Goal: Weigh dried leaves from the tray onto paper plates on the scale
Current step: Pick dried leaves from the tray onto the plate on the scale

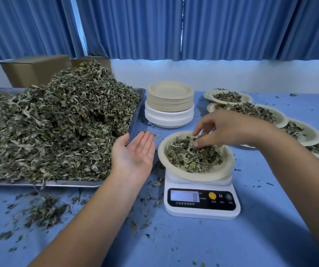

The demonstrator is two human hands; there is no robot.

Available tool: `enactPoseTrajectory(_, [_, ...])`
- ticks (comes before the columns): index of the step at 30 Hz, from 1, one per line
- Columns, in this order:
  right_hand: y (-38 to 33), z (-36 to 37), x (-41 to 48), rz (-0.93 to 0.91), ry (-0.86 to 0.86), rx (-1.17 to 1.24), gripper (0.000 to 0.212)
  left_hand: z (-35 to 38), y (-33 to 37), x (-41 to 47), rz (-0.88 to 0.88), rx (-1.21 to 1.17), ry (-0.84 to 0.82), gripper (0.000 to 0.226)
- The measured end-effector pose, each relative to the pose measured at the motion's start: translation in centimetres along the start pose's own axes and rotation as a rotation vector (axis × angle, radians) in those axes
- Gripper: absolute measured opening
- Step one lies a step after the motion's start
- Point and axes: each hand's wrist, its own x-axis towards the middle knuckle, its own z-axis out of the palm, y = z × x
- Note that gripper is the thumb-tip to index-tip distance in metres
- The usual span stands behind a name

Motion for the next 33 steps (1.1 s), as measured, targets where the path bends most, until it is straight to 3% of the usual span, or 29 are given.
enactPoseTrajectory(4, [-0.1,0.2,0.1,-0.064,0.034,0.035,0.005,-0.1,0.0,0.0,0.001,0.004,-0.002,0.044])
enactPoseTrajectory(10, [0.5,-1.3,-0.1,-0.13,0.164,0.213,0.005,0.0,0.0,0.0,0.0,-0.009,0.0,0.045])
enactPoseTrajectory(17, [0.0,1.1,0.3,-0.108,0.046,-0.014,0.019,-0.1,0.0,-0.1,0.001,-0.004,-0.004,0.044])
enactPoseTrajectory(21, [-0.3,1.7,0.5,-0.146,0.055,-0.051,0.01,-0.1,0.0,-0.1,0.0,-0.004,-0.009,0.044])
enactPoseTrajectory(28, [-0.2,-1.0,-0.6,-0.192,0.258,0.259,0.006,-0.1,0.0,0.0,0.003,-0.002,-0.009,0.044])
enactPoseTrajectory(33, [-0.3,-1.4,-0.7,-0.179,0.305,0.298,0.009,-0.1,-0.1,0.0,0.001,0.008,-0.006,0.044])
